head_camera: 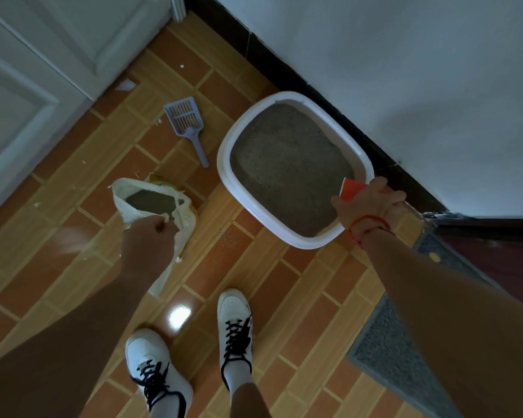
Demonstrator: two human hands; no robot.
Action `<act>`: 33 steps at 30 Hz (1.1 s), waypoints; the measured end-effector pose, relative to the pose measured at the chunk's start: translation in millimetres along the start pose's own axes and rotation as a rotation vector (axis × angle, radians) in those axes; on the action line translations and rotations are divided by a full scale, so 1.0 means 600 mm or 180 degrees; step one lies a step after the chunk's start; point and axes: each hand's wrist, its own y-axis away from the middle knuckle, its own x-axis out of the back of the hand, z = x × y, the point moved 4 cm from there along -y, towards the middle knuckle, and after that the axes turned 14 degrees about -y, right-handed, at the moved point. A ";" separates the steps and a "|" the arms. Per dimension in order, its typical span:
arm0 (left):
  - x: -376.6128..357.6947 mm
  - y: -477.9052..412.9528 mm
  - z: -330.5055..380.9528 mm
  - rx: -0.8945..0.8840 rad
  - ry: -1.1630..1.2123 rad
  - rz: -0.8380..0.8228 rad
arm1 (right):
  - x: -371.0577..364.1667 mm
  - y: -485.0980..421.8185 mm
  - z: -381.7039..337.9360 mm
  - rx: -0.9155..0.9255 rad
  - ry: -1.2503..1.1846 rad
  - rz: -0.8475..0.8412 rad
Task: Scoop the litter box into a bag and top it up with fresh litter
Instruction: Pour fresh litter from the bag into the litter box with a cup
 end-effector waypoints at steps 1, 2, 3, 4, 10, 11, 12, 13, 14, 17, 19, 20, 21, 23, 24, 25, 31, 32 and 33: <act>0.004 0.000 -0.003 0.0013 0.0039 0.0005 | 0.000 0.006 -0.004 -0.0039 -0.0132 -0.0012; 0.008 0.001 -0.007 0.0018 0.0066 0.0026 | -0.003 0.012 -0.008 -0.0076 -0.0274 -0.0047; 0.012 0.001 -0.011 0.0010 0.0075 0.0051 | -0.005 0.020 -0.014 -0.0091 -0.0438 -0.0099; 0.017 0.002 -0.016 -0.0002 0.0052 0.0079 | -0.009 0.029 -0.021 -0.0133 -0.0662 -0.0174; 0.049 -0.001 -0.068 -0.0001 -0.0022 0.0189 | -0.037 0.091 -0.085 -0.0134 -0.1748 -0.0471; 0.055 0.000 -0.078 0.0040 0.0044 0.0200 | -0.043 0.105 -0.096 -0.0123 -0.1866 -0.0562; 0.062 0.002 -0.088 0.0090 0.0126 0.0197 | -0.050 0.117 -0.106 -0.0094 -0.1979 -0.0666; 0.070 0.004 -0.096 0.0125 0.0189 0.0192 | -0.056 0.130 -0.116 -0.0026 -0.2116 -0.0781; 0.078 0.007 -0.104 0.0139 0.0216 0.0195 | -0.059 0.145 -0.126 0.0074 -0.2280 -0.0886; 0.101 0.015 -0.125 0.0110 0.0260 0.0214 | -0.062 0.193 -0.157 0.0360 -0.2717 -0.1045; 0.115 0.020 -0.141 0.0125 0.0294 0.0207 | -0.062 0.229 -0.180 0.0482 -0.2959 -0.1136; 0.122 0.023 -0.149 0.0166 0.0321 0.0209 | -0.061 0.247 -0.191 0.0555 -0.3062 -0.1191; 0.127 0.024 -0.158 0.0211 0.0338 0.0221 | -0.059 0.265 -0.204 0.0667 -0.3143 -0.1243; 0.136 0.026 -0.171 0.0272 0.0347 0.0218 | -0.056 0.298 -0.227 0.0934 -0.3153 -0.1303; 0.138 0.026 -0.178 0.0294 0.0358 0.0197 | -0.054 0.316 -0.238 0.1070 -0.3111 -0.1327; 0.140 0.027 -0.186 0.0334 0.0388 0.0182 | -0.054 0.333 -0.248 0.1213 -0.3045 -0.1368; 0.156 0.028 -0.216 0.0545 0.0760 0.0225 | -0.066 0.412 -0.306 0.2396 -0.1741 -0.1824; 0.158 0.026 -0.220 0.0563 0.0791 0.0229 | -0.073 0.419 -0.314 0.2529 -0.1372 -0.1891; 0.159 0.024 -0.225 0.0575 0.0791 0.0237 | -0.084 0.424 -0.320 0.2601 -0.1039 -0.1963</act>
